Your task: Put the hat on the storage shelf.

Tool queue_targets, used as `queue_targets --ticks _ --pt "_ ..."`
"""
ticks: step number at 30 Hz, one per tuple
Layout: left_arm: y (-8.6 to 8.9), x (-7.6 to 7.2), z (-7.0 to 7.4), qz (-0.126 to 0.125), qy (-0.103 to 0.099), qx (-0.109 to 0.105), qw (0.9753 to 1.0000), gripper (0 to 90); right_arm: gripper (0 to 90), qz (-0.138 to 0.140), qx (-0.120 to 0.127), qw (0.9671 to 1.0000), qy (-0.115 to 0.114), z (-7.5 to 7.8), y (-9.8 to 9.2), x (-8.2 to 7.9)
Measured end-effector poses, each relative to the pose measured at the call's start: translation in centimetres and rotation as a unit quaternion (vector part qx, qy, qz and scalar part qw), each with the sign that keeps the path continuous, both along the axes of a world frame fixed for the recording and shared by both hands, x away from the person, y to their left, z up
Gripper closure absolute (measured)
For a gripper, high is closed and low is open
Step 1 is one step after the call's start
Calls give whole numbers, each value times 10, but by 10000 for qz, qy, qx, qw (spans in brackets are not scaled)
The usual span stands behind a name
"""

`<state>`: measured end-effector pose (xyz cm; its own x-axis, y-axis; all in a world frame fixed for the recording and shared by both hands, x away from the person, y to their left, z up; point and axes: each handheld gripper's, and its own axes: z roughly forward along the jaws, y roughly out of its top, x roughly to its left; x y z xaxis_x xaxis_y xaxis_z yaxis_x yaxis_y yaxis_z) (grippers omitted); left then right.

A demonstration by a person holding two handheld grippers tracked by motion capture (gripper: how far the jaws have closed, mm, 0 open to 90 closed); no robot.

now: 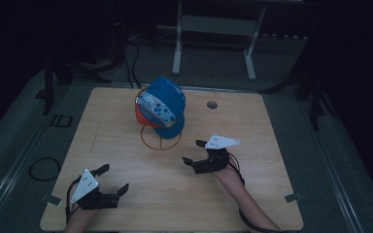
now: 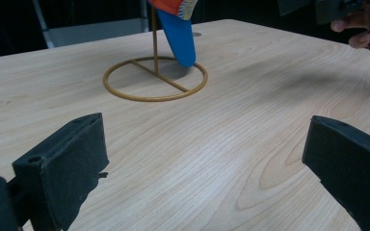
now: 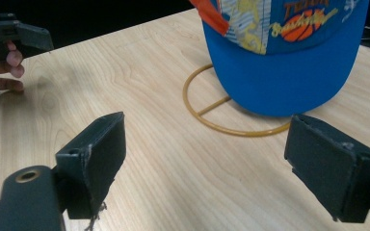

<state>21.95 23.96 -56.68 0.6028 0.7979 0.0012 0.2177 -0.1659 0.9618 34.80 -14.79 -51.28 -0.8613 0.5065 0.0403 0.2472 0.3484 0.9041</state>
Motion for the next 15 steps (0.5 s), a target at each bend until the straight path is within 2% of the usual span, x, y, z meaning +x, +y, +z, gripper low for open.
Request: queue_targets --ticks 7,13,15 --pt "0 0 -1 -14 27 36 10000 23 145 -105 -52 9998 144 -16 -12 -2" --pt "0 0 -1 -20 -15 45 10000 23 145 -114 -110 9997 164 -27 -25 -7" --pt "0 0 0 -15 -18 55 10000 23 146 -199 -126 9997 112 -28 -30 -8"
